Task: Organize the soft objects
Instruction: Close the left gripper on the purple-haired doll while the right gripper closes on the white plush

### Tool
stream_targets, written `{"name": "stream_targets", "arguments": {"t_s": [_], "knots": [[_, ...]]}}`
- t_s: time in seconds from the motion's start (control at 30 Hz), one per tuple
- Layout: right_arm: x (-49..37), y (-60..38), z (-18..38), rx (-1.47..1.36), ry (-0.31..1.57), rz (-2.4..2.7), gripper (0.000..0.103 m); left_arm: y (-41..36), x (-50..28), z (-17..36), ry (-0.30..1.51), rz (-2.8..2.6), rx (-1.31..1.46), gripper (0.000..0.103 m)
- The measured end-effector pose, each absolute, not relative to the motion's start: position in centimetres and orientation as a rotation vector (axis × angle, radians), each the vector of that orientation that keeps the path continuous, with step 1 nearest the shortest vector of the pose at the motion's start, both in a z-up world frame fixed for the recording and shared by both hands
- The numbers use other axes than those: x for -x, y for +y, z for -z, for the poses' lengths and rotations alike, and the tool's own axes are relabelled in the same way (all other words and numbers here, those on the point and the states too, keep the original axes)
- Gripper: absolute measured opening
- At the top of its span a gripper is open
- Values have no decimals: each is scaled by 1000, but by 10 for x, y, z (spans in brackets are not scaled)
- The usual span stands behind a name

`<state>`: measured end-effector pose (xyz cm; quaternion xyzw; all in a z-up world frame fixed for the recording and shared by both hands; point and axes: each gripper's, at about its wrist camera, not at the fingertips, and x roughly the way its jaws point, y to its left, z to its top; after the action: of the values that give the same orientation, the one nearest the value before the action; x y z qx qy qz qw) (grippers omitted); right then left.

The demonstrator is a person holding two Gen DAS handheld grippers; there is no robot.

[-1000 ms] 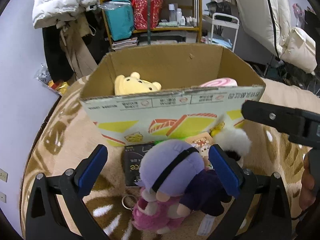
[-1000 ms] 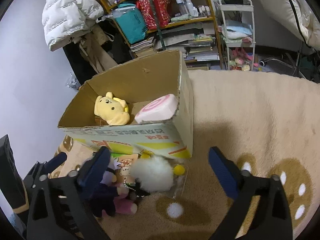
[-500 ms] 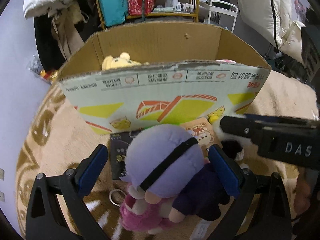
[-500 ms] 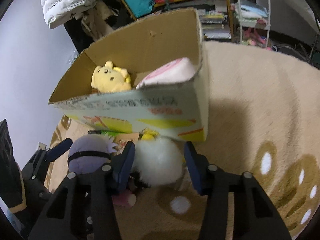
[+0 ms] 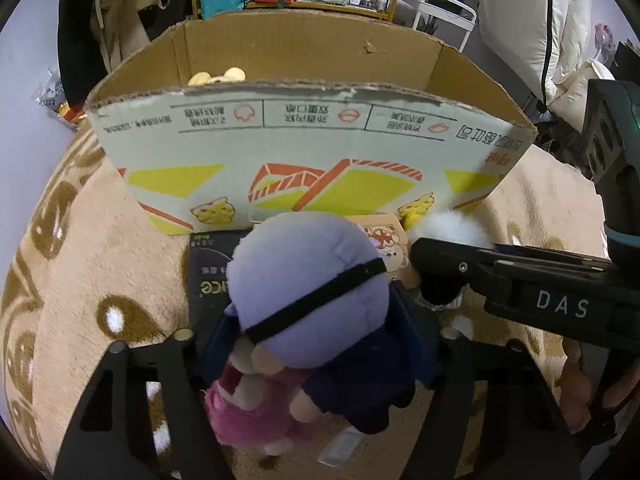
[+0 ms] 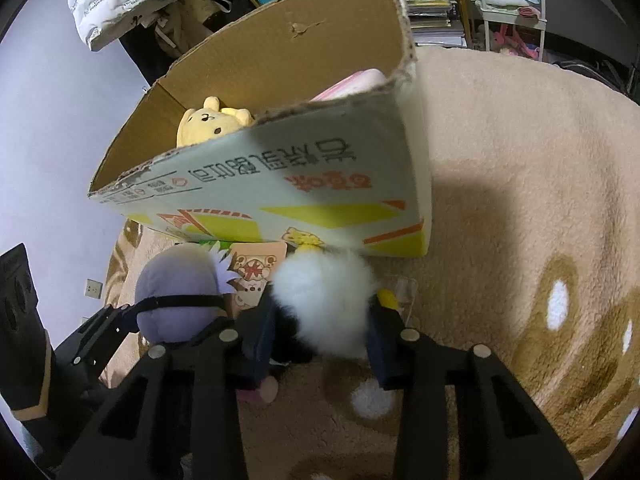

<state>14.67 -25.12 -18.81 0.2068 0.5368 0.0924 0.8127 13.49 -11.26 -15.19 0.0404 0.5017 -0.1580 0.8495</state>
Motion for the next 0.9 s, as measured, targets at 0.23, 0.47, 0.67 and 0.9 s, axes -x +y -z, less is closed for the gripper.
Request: {"name": "stream_targets", "arguments": {"t_s": [0.23, 0.47, 0.67, 0.9], "knots": [[-146, -249, 185, -412, 1139, -195, 38, -102, -132, 150, 1056, 323, -66, 60], [-142, -250, 172, -351, 1103, -151, 38, -97, -127, 140, 1024, 293, -62, 60], [-133, -253, 156, -342, 1046, -156, 37, -79, -123, 129, 986, 244, -19, 60], [-117, -252, 131, -310, 943, -154, 37, -64, -109, 102, 878, 178, -27, 60]]}}
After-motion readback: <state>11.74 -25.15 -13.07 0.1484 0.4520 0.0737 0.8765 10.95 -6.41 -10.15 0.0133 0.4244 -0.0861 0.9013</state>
